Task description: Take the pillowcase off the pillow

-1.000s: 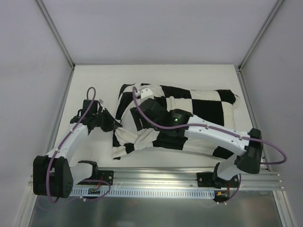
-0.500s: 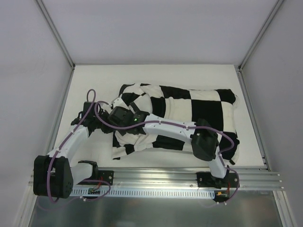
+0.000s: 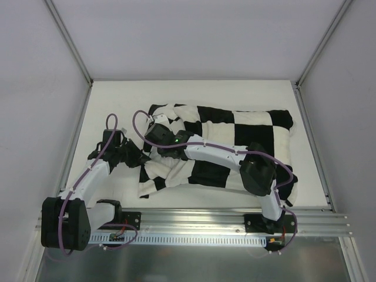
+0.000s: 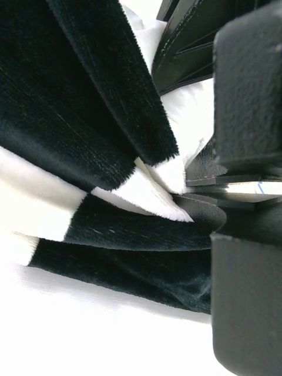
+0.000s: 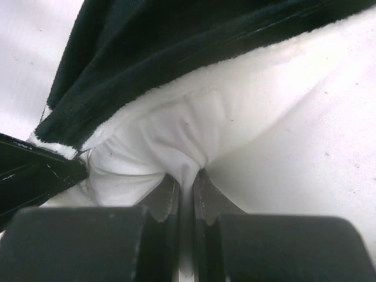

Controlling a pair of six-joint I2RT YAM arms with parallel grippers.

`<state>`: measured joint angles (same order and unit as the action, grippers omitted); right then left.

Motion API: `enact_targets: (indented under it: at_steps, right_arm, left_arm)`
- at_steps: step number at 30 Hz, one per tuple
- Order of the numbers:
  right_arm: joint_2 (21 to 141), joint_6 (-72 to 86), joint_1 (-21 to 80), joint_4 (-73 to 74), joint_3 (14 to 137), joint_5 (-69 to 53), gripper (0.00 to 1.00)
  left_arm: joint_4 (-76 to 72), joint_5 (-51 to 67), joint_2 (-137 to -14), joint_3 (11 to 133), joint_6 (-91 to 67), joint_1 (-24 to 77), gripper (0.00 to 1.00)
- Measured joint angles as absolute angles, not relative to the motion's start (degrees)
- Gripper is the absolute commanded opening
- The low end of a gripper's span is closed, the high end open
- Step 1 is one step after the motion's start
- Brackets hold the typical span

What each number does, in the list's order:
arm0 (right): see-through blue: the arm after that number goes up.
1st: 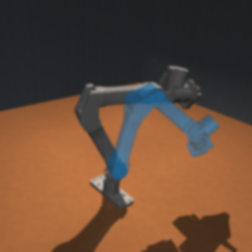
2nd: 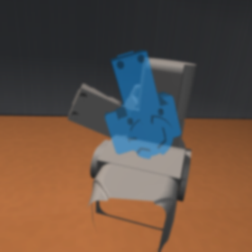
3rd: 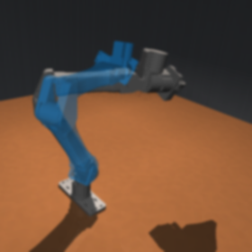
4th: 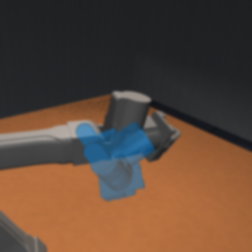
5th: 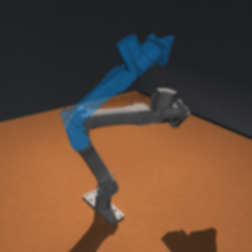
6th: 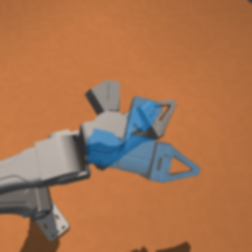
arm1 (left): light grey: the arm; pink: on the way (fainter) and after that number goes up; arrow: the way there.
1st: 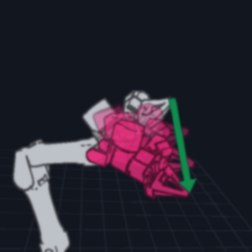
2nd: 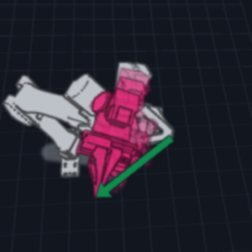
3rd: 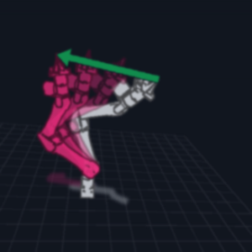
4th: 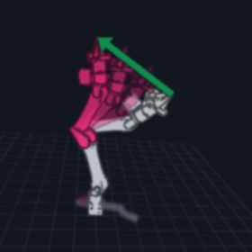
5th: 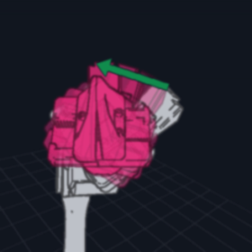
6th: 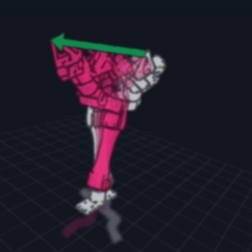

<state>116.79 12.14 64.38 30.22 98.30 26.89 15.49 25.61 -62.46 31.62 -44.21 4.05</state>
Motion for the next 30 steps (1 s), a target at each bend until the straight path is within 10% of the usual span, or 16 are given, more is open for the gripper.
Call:
enact_targets:
  at_steps: [30]
  right_arm:
    - [91.0, 35.6, 50.7, -0.9, 68.7, -16.3, 0.01]
  left_arm:
    - [15.7, 30.1, -69.3, 34.3, -44.0, 4.1, 0.00]
